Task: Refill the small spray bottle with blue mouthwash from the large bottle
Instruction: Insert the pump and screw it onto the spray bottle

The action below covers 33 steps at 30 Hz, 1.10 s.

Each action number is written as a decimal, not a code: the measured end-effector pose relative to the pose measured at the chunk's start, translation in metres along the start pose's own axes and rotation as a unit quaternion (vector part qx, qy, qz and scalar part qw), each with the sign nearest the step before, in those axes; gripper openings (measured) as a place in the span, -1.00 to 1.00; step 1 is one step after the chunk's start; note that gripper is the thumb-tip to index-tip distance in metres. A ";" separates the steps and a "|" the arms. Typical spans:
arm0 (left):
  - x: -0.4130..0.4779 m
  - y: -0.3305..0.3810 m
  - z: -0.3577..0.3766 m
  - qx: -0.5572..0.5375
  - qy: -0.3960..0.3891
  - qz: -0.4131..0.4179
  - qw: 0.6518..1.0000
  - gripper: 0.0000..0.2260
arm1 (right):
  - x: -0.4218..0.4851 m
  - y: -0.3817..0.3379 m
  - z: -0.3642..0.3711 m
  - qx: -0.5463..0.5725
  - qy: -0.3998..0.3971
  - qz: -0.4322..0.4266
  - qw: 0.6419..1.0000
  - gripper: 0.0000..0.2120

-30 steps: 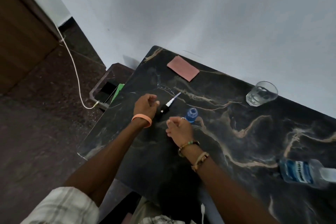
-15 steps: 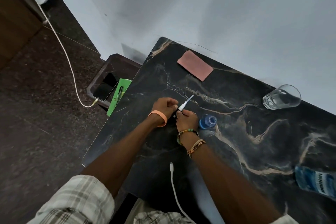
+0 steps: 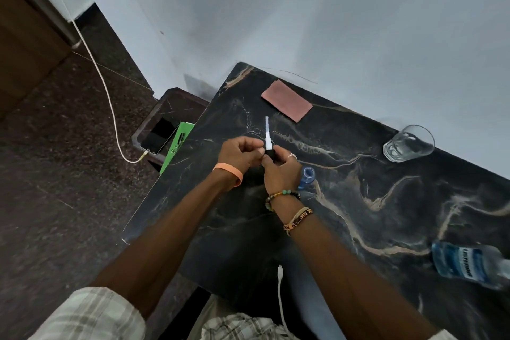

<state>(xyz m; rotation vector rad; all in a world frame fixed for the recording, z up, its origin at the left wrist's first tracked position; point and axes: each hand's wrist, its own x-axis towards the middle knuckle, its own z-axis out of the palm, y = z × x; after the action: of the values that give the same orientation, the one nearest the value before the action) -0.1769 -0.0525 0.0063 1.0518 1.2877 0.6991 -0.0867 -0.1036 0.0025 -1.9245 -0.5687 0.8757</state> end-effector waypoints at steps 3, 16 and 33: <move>-0.021 0.022 0.012 -0.026 0.006 0.047 0.999 -0.83 | -0.003 -0.018 -0.024 0.031 0.005 -0.033 0.999 -0.60; -0.084 0.096 0.104 0.079 -0.029 0.265 0.960 -0.78 | 0.013 -0.074 -0.184 0.020 0.033 -0.174 0.984 -0.74; -0.093 0.014 0.105 0.218 0.099 0.224 0.945 -0.83 | -0.003 -0.023 -0.230 -0.119 -0.032 -0.198 0.972 -0.78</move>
<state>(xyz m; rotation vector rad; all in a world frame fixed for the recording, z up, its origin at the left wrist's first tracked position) -0.0904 -0.1535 0.0527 1.7069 1.4265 0.9004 0.0873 -0.2215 0.0985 -1.9019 -1.0948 0.6337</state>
